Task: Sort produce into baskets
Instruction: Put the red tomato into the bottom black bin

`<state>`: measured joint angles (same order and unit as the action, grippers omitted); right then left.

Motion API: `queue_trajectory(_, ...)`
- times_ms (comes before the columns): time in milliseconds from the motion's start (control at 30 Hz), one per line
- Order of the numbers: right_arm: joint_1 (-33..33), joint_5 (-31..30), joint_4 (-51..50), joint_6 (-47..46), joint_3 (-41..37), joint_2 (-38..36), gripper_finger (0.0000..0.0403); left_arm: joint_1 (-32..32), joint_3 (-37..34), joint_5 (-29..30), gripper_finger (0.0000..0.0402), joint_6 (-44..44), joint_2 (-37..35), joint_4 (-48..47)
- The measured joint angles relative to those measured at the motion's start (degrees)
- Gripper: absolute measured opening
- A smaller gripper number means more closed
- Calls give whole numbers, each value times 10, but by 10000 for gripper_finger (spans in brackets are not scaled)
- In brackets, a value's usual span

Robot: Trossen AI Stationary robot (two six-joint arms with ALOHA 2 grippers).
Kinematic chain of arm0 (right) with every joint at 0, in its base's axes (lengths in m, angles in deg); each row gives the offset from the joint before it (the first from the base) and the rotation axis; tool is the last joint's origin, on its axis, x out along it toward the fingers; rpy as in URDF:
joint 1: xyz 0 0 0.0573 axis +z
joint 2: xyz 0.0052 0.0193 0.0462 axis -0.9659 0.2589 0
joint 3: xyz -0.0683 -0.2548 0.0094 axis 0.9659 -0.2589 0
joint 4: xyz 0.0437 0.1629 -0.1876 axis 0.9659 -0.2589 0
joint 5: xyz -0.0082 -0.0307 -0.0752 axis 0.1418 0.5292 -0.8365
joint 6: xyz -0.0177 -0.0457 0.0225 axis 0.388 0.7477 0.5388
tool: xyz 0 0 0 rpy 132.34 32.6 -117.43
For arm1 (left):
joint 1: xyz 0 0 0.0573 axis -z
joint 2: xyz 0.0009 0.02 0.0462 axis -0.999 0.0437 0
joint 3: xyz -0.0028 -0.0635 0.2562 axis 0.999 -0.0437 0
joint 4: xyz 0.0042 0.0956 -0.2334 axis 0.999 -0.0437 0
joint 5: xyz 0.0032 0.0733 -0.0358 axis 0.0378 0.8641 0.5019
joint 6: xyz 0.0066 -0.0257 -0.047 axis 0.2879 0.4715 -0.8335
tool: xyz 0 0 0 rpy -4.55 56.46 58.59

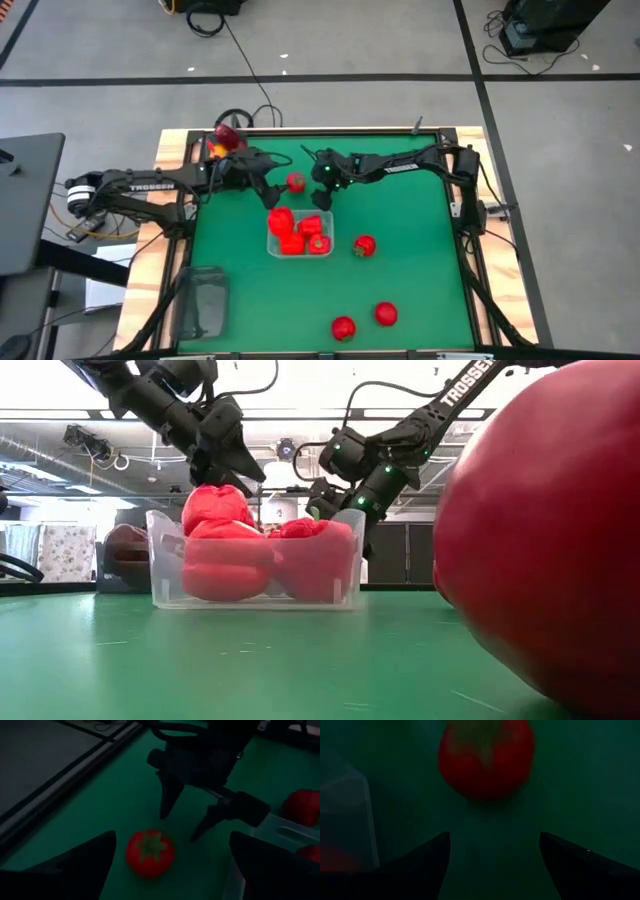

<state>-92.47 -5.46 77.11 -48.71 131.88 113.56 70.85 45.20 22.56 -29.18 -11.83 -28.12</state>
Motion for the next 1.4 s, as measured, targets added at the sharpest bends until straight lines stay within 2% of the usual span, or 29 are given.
queue_trajectory(200, -3, -7, 5, -29, -1, -5, 299, 15, 0, 37, 397, -1, -1, -58)
queue_trajectory(300, -3, -8, -7, -30, -1, -32, 288, 13, 0, 72, 397, 18, -1, -72)
queue_trajectory(367, -1, -7, -16, -43, -1, -54, 283, 7, 0, 74, 397, 37, 8, -54)
queue_trajectory(467, 7, -13, -25, -54, -1, -89, 280, -17, 0, 43, 397, 86, 34, -30)
queue_trajectory(600, 26, -37, -24, -51, -1, -136, 280, -78, 6, -28, 397, 136, 99, 4)
queue_trajectory(800, 58, -59, -40, -40, -1, -172, 280, -159, 61, -83, 397, 116, 199, -16)
queue_trajectory(933, 73, -61, -67, -30, -1, -180, 280, -172, 90, -161, 397, 111, 247, -52)
queue_trajectory(1000, 77, -72, -79, -29, -1, -180, 280, -172, 99, -181, 397, 113, 267, -69)
queue_trajectory(1133, 79, -80, -81, -21, -1, -180, 280, -169, 109, -187, 394, 118, 297, -99)
queue_trajectory(1300, 76, -85, -83, 0, -1, -180, 280, -170, 109, -165, 387, 114, 313, -98)
queue_trajectory(1400, 76, -85, -84, 1, -1, -180, 278, -170, 114, -152, 346, 106, 307, -108)
